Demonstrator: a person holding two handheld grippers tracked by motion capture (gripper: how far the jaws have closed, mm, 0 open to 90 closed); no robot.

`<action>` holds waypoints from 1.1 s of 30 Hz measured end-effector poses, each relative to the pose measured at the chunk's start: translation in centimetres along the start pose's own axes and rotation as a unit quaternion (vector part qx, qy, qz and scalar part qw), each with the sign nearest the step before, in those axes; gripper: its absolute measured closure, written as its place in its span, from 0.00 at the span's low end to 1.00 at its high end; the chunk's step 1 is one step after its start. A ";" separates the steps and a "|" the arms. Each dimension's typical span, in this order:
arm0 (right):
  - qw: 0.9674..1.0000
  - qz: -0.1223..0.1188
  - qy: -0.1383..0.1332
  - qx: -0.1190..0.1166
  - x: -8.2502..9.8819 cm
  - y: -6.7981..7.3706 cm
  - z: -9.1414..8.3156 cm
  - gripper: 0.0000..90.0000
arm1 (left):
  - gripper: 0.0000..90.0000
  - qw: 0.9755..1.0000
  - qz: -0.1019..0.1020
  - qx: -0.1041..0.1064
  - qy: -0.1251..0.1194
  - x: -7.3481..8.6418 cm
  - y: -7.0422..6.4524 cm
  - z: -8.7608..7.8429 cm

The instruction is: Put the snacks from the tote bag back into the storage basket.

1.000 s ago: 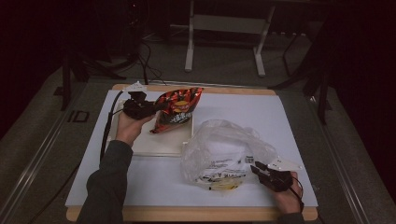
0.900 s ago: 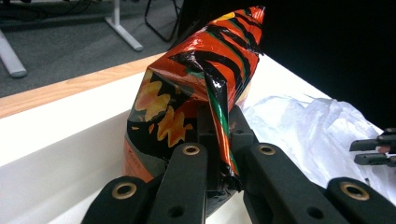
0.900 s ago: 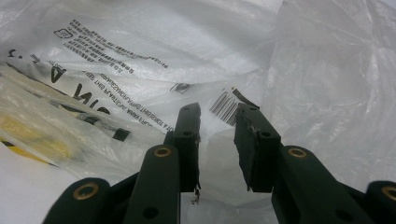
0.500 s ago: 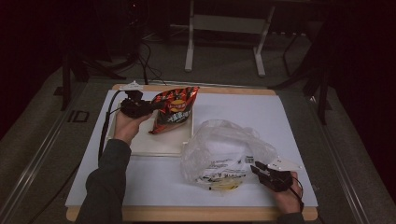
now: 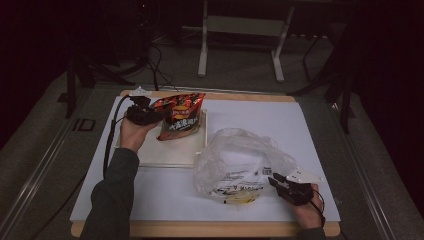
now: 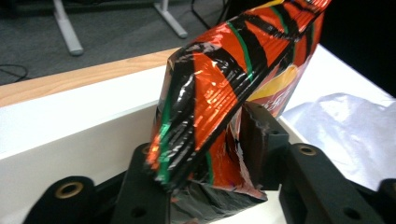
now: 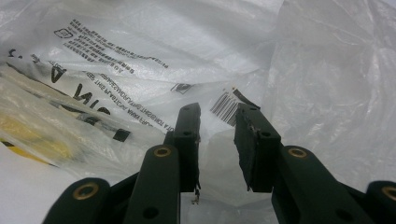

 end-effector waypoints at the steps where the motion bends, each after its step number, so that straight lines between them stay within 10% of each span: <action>1: 1.000 0.000 0.000 0.000 0.0 0.0 0.0 0.78 | 0.68 1.000 0.001 -0.002 0.003 0.1 0.1 0.1; 33: 1.000 -0.002 -0.003 0.001 -0.3 0.0 -0.2 0.78 | 0.56 0.997 0.001 -0.072 0.021 1.5 1.2 2.2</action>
Point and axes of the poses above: each handheld gripper's, and its own axes: z roughly forward along the jaws, x roughly out of its underside, y roughly to its left, the point moved 8 cm from there along z, roughly forward along the jaws
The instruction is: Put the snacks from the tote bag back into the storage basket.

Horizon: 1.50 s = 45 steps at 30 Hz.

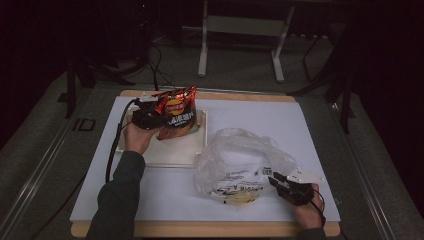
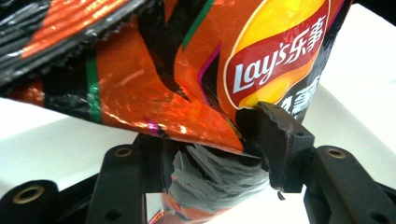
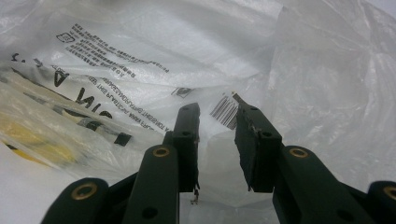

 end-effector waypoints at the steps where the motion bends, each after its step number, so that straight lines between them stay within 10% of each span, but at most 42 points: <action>1: 1.000 0.000 0.000 0.000 0.0 0.0 0.0 0.78 | 0.57 1.000 -0.001 -0.002 -0.001 -0.1 0.1 0.1; 17: 1.000 0.002 0.001 -0.001 0.1 0.0 0.2 0.77 | 0.54 0.999 -0.041 -0.013 -0.028 -1.0 1.3 1.3; 31: 1.000 0.003 0.002 0.000 0.3 -0.1 0.2 0.77 | 0.40 0.998 -0.061 -0.030 -0.004 -1.6 2.2 1.4; 45: 1.000 0.003 0.002 0.001 0.3 -0.1 0.1 0.77 | 0.38 0.999 -0.034 -0.035 -0.014 -1.3 2.2 -1.2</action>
Point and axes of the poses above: each handheld gripper's, and its own axes: z roughly forward along the jaws, x roughly out of its underside, y roughly to its left, the point moved 8 cm from there along z, roughly forward along the jaws
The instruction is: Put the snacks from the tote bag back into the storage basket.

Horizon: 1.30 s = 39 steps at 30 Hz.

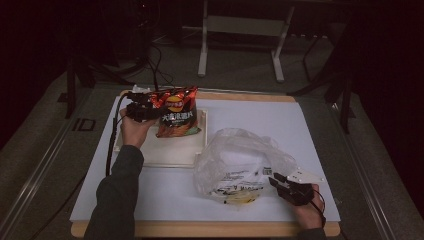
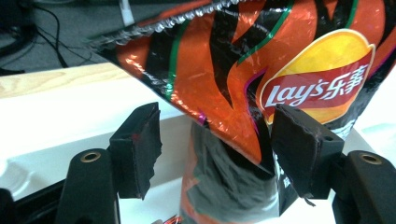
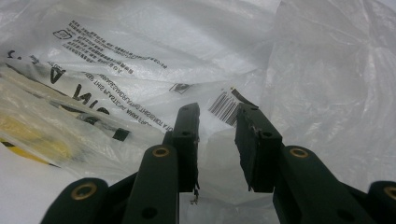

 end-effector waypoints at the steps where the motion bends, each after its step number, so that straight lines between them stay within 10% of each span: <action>1: 1.000 -0.001 0.000 0.000 0.0 0.0 0.0 0.77 | 0.37 1.000 0.006 -0.003 0.003 0.1 0.1 -0.2; 15: 1.000 0.001 0.003 -0.001 0.2 -0.1 0.1 0.77 | 0.58 0.999 -0.009 -0.040 -0.004 0.7 0.9 0.9; 21: 1.000 0.002 0.001 -0.001 0.2 -0.1 0.1 0.77 | 0.60 1.000 -0.007 -0.019 0.004 0.8 -0.2 2.0; 39: 1.000 0.002 0.004 -0.002 0.3 -0.1 0.2 0.77 | 0.36 1.000 -0.026 0.002 -0.007 0.6 0.0 1.1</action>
Point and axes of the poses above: each handheld gripper's, and its own axes: z roughly forward along the jaws, x roughly out of its underside, y roughly to its left, the point moved 8 cm from there along z, roughly forward along the jaws
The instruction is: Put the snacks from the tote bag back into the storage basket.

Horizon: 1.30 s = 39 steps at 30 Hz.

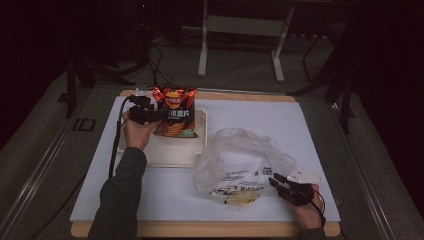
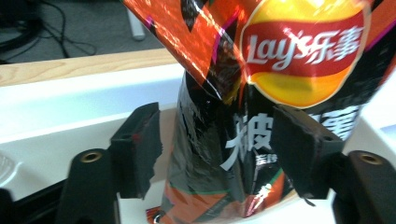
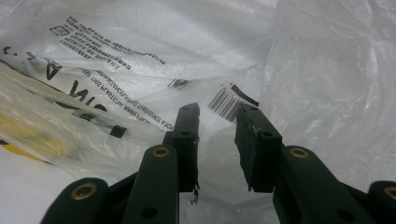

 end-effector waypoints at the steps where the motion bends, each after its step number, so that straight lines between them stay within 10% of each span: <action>1: 1.000 0.000 0.000 0.000 0.0 0.0 0.0 0.77 | 0.35 1.000 0.000 0.004 -0.002 -0.1 0.0 -0.2; 39: 1.000 -0.001 -0.002 0.003 -0.1 0.1 -0.3 0.77 | 0.60 0.994 0.097 0.037 -0.017 -0.1 -3.6 -4.9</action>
Point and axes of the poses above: each handheld gripper's, and its own axes: z roughly forward along the jaws, x roughly out of its underside, y roughly to its left, the point moved 8 cm from there along z, roughly forward along the jaws
